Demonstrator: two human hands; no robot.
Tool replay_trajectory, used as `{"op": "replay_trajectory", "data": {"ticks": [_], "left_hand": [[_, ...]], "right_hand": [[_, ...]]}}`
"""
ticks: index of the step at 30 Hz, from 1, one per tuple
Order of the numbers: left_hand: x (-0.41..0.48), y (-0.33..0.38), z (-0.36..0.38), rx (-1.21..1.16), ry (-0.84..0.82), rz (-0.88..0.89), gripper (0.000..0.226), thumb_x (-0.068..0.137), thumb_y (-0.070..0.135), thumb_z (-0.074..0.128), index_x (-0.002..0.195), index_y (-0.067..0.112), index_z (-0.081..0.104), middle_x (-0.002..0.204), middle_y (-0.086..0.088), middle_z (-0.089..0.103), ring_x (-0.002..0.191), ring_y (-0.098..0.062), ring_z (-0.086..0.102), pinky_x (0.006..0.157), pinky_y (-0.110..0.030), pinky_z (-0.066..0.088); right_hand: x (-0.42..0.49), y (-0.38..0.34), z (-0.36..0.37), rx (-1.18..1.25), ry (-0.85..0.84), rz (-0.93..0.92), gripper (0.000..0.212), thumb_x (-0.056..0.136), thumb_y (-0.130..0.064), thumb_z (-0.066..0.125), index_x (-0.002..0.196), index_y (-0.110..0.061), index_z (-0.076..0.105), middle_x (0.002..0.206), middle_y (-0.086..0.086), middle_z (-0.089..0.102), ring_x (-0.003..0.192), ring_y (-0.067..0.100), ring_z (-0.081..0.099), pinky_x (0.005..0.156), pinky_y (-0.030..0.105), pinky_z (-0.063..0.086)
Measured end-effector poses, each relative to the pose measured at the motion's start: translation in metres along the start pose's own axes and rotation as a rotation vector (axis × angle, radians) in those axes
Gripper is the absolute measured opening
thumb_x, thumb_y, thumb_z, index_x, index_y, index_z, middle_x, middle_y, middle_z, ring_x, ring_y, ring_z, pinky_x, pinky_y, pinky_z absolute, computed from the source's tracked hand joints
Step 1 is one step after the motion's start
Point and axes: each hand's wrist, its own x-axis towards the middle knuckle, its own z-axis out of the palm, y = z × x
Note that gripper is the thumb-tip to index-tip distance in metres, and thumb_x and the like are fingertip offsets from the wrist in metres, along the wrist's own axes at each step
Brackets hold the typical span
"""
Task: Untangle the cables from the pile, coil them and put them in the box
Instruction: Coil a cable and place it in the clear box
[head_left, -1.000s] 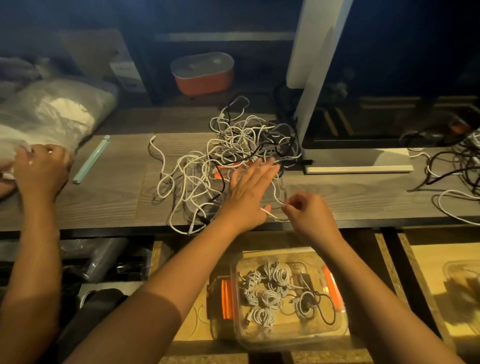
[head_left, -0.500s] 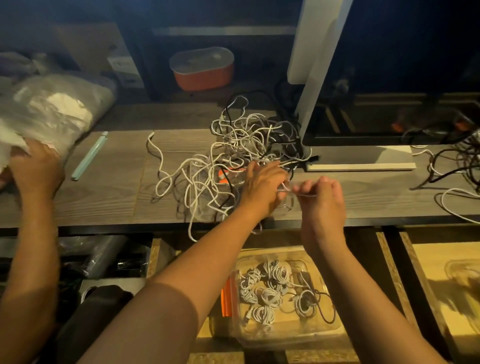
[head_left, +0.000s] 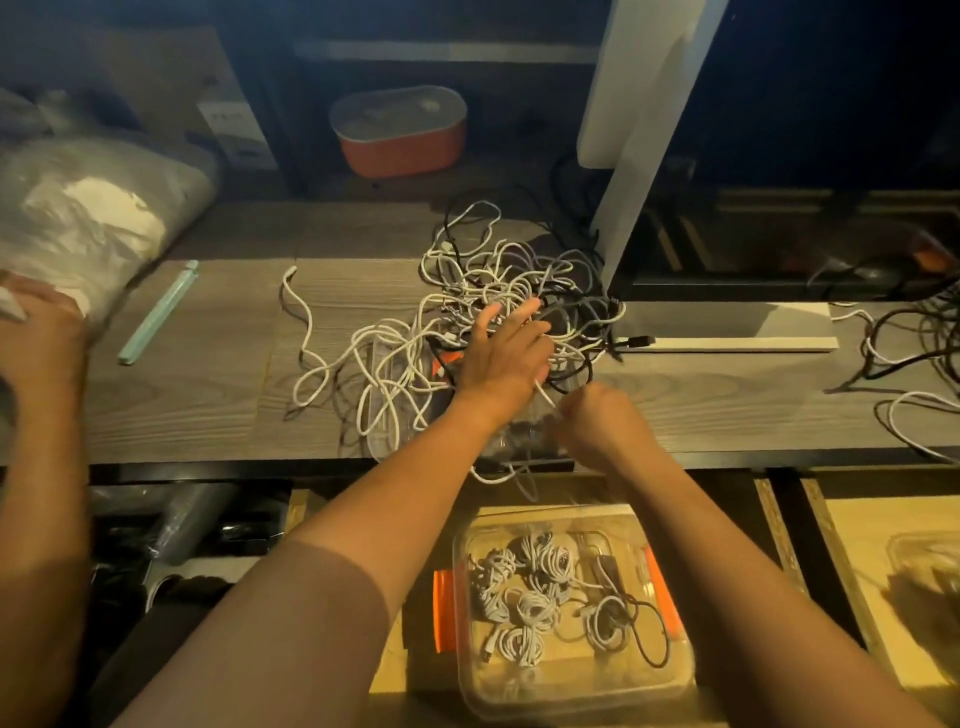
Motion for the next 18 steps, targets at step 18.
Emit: {"op": "replay_trajectory", "data": {"ticks": [18], "left_hand": [[0.024,-0.060,-0.002,-0.104,-0.038,0.134,0.040,0.085,0.043,0.060,0.114,0.015,0.063,0.143,-0.002,0.047,0.144,-0.021,0.021,0.114,-0.041,-0.009]], "right_hand": [[-0.016,-0.032,-0.021,1.561,0.170,-0.120,0.023,0.081,-0.022,0.051,0.068,-0.015,0.068,0.086,0.014,0.065,0.088,0.028,0.063,0.085,0.039,0.048]]}}
